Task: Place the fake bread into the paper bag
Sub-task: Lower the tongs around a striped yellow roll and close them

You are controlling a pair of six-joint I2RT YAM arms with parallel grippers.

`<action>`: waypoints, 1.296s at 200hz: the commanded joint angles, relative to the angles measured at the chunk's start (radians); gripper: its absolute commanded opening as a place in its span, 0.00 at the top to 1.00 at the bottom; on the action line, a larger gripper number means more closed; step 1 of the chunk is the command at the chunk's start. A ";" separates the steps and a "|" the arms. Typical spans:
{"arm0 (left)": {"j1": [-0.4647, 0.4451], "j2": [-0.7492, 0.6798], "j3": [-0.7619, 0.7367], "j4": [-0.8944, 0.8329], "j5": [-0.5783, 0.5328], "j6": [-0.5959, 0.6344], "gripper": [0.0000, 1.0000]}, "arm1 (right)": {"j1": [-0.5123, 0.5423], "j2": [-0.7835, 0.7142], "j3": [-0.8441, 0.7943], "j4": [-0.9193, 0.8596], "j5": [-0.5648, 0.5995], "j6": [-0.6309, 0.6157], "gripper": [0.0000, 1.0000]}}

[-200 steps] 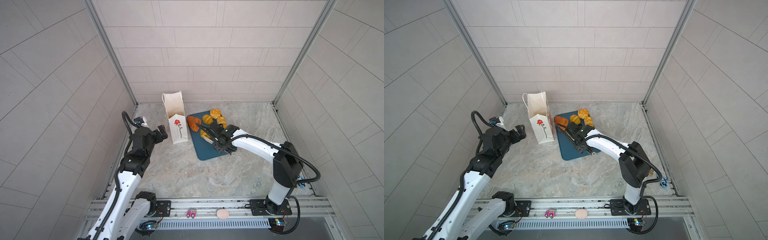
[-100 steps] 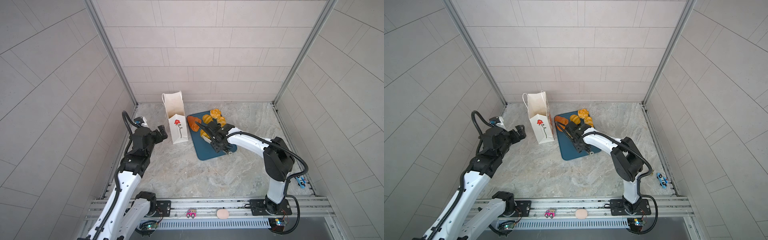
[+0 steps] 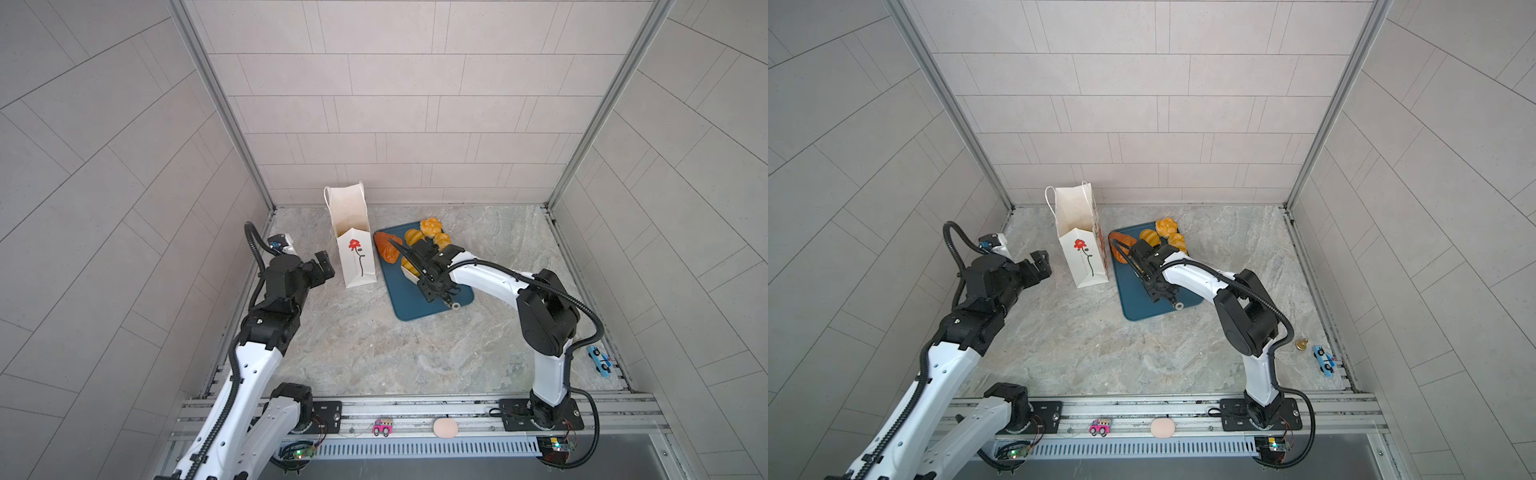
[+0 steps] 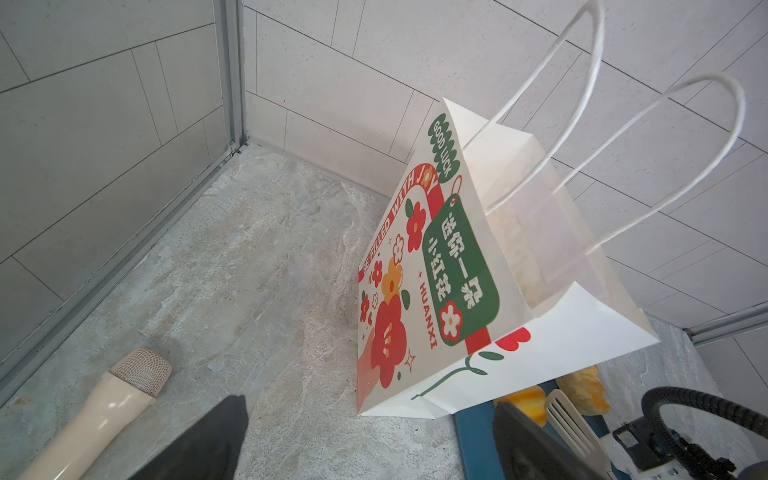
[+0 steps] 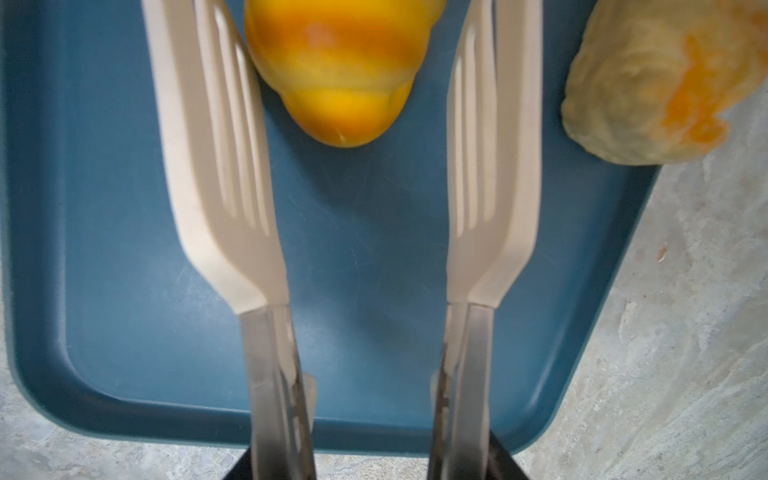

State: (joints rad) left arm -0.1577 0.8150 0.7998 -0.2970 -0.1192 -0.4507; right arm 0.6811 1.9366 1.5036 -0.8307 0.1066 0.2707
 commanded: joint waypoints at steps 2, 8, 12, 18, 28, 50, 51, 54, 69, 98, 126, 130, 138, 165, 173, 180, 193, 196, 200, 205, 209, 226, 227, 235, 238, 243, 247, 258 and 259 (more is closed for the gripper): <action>-0.003 -0.010 -0.015 -0.001 -0.025 0.012 0.00 | -0.005 0.019 0.041 0.004 0.000 0.019 0.42; -0.004 -0.010 -0.015 -0.001 -0.025 0.012 0.00 | -0.005 0.026 0.047 0.000 0.002 0.024 0.42; -0.002 -0.008 -0.016 -0.001 -0.025 0.012 0.00 | -0.007 0.031 0.051 -0.003 0.003 0.026 0.42; -0.003 -0.007 -0.014 -0.001 -0.025 0.013 0.00 | -0.008 0.038 0.057 -0.008 0.006 0.030 0.42; -0.003 -0.007 -0.014 0.000 -0.026 0.016 0.00 | -0.012 0.049 0.070 -0.014 0.007 0.034 0.42; -0.003 -0.006 -0.013 -0.001 -0.032 0.018 0.00 | -0.017 0.066 0.092 -0.019 0.005 0.037 0.41; -0.003 -0.006 -0.012 -0.001 -0.032 0.018 0.00 | -0.016 0.066 0.092 -0.019 0.005 0.038 0.42; -0.004 -0.007 -0.012 -0.001 -0.032 0.018 0.00 | -0.017 0.068 0.095 -0.020 0.005 0.037 0.42; -0.002 -0.006 -0.013 -0.001 -0.035 0.019 0.00 | -0.019 0.079 0.109 -0.024 0.005 0.035 0.42; -0.002 -0.005 -0.013 -0.001 -0.036 0.020 0.00 | -0.024 0.096 0.128 -0.035 0.002 0.029 0.43; -0.003 -0.009 -0.013 -0.001 -0.039 0.021 0.00 | -0.025 0.094 0.129 -0.044 0.002 0.023 0.51; -0.005 -0.009 -0.014 -0.001 -0.039 0.021 0.00 | -0.025 0.093 0.128 -0.046 0.000 0.022 0.52; -0.002 -0.011 -0.014 -0.001 -0.037 0.021 0.00 | -0.025 0.090 0.126 -0.050 -0.004 0.019 0.55; -0.003 -0.010 -0.012 -0.001 -0.035 0.018 0.00 | -0.026 0.074 0.111 -0.053 -0.007 0.012 0.66; -0.002 -0.010 -0.013 -0.002 -0.033 0.016 0.00 | -0.025 0.069 0.105 -0.054 -0.008 0.011 0.69; -0.002 -0.012 -0.011 -0.001 -0.032 0.017 0.00 | -0.025 0.063 0.101 -0.054 -0.009 0.010 0.71; -0.003 -0.017 -0.010 -0.001 -0.030 0.015 0.00 | -0.025 0.052 0.091 -0.055 -0.012 0.008 0.74; -0.005 -0.017 -0.010 -0.001 -0.029 0.015 0.00 | -0.025 0.050 0.088 -0.055 -0.014 0.007 0.74; -0.003 -0.017 -0.010 -0.001 -0.030 0.014 0.00 | -0.026 0.045 0.085 -0.054 -0.013 0.007 0.74; -0.003 -0.019 -0.010 -0.001 -0.028 0.014 0.00 | -0.026 0.039 0.080 -0.055 -0.014 0.007 0.74; -0.002 -0.020 -0.010 -0.002 -0.028 0.013 0.00 | -0.026 0.035 0.077 -0.053 -0.014 0.006 0.74; -0.002 -0.026 -0.010 -0.002 -0.027 0.011 0.00 | -0.026 0.013 0.063 -0.050 -0.014 0.006 0.75; -0.004 -0.026 -0.010 -0.002 -0.027 0.010 0.00 | -0.025 0.012 0.063 -0.051 -0.013 0.006 0.75; -0.003 -0.027 -0.010 -0.002 -0.027 0.009 0.00 | -0.025 0.000 0.056 -0.047 -0.013 0.006 0.75; -0.004 -0.028 -0.011 -0.002 -0.026 0.008 0.00 | -0.026 -0.004 0.054 -0.046 -0.013 0.007 0.75; -0.005 -0.027 -0.011 -0.002 -0.026 0.007 0.00 | -0.025 -0.013 0.051 -0.044 -0.013 0.005 0.75; -0.002 -0.027 -0.010 -0.002 -0.024 0.006 0.00 | -0.026 -0.019 0.047 -0.044 -0.013 0.006 0.75; -0.003 -0.027 -0.009 -0.002 -0.020 0.004 0.00 | -0.025 -0.037 0.041 -0.043 -0.015 0.006 0.75; -0.003 -0.027 -0.009 -0.002 -0.021 0.003 0.00 | -0.025 -0.038 0.040 -0.042 -0.015 0.007 0.75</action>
State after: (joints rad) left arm -0.1577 0.8024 0.7940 -0.2989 -0.1364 -0.4366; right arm 0.6579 1.9823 1.5543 -0.8585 0.0868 0.2806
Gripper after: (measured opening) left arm 0.999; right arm 0.299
